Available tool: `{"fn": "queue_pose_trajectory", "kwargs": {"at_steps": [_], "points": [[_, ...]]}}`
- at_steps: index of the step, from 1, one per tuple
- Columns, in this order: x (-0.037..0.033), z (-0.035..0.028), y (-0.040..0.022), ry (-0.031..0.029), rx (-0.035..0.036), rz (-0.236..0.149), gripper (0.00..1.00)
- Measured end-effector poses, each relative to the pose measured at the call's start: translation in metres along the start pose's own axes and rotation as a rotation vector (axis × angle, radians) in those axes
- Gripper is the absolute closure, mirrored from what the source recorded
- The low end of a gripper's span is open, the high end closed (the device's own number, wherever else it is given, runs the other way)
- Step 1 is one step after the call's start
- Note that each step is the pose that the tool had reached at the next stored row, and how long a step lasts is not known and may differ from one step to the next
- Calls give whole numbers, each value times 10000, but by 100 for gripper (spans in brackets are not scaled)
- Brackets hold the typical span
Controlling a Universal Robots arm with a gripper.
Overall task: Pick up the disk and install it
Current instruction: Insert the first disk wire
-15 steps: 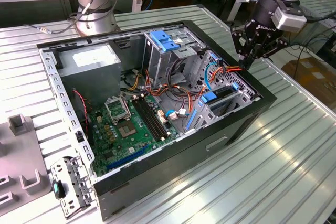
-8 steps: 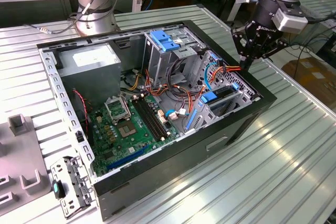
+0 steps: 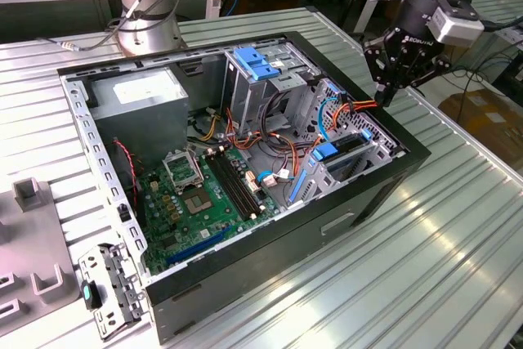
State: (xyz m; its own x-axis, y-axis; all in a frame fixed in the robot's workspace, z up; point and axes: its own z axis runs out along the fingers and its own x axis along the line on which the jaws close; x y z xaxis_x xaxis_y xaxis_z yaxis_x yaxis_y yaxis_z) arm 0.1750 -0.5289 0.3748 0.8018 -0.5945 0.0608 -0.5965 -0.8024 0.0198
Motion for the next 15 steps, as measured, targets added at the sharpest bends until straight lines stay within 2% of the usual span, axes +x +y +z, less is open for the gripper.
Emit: {"fn": "queue_pose_trajectory", "kwargs": {"at_steps": [4,9,15], "points": [[-5,-1,4,1,-3,29,84],[-13,-1,10,-12,-37,610,84],[-107,-5,80,-15,-46,745,84]]}}
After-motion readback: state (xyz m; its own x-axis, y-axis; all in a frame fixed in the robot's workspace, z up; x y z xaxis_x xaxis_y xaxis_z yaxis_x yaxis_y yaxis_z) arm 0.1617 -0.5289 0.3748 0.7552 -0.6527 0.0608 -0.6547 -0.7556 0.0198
